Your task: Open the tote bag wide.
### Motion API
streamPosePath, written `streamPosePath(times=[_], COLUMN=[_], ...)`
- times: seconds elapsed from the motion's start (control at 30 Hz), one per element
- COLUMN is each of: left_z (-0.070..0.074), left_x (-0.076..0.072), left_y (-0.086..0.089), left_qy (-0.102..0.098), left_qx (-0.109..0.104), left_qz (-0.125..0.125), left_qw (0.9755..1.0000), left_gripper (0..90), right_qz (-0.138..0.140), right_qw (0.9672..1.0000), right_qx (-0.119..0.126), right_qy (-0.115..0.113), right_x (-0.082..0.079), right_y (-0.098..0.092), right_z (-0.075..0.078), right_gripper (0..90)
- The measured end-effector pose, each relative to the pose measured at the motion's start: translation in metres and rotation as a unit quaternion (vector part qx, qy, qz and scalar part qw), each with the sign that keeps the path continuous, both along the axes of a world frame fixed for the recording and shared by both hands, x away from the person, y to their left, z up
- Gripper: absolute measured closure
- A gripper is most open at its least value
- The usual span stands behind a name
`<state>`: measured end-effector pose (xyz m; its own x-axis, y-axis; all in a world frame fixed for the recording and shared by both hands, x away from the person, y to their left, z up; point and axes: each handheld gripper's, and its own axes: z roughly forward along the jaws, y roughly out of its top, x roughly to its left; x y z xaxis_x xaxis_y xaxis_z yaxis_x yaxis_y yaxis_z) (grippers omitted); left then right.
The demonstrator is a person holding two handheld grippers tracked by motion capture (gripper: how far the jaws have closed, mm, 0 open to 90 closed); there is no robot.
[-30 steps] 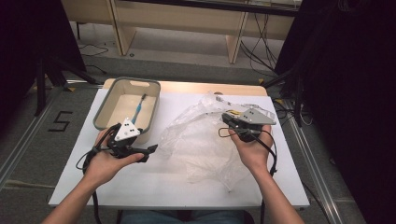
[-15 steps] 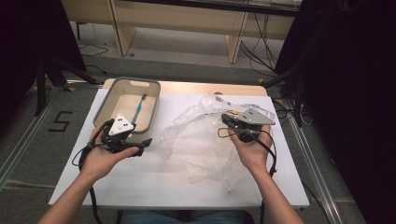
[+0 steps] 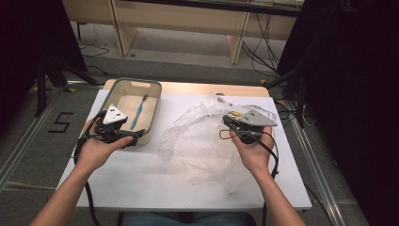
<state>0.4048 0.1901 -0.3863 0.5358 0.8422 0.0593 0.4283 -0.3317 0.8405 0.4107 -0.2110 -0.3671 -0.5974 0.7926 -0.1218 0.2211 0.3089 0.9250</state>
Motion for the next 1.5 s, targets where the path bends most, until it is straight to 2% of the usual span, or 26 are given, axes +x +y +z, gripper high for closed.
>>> streamPosePath(times=[0.47, 0.67, 1.2, 1.5], left_z=[-0.009, -0.011, -0.006, -0.007], left_x=[0.024, 0.031, 0.043, 0.045], left_y=[0.003, 0.001, 0.002, 0.001], left_qy=[0.023, 0.03, 0.021, 0.023], left_qx=[0.015, 0.013, 0.01, 0.01], left_qz=[0.023, 0.029, 0.039, 0.038], left_qw=[0.9993, 0.999, 0.999, 0.9989], left_gripper=[23.0, 23.0, 23.0, 23.0], right_qz=[0.001, 0.001, 0.002, 0.0], right_qw=[1.0, 1.0, 1.0, 1.0], right_qx=[-0.001, -0.002, 0.001, 0.003], right_qy=[0.003, 0.003, 0.004, 0.004], right_x=[0.0, 0.0, 0.001, 0.001], right_y=[0.0, 0.0, 0.001, -0.001], right_z=[-0.001, -0.001, -0.001, -0.001], right_gripper=[90.0, 90.0, 90.0, 90.0])
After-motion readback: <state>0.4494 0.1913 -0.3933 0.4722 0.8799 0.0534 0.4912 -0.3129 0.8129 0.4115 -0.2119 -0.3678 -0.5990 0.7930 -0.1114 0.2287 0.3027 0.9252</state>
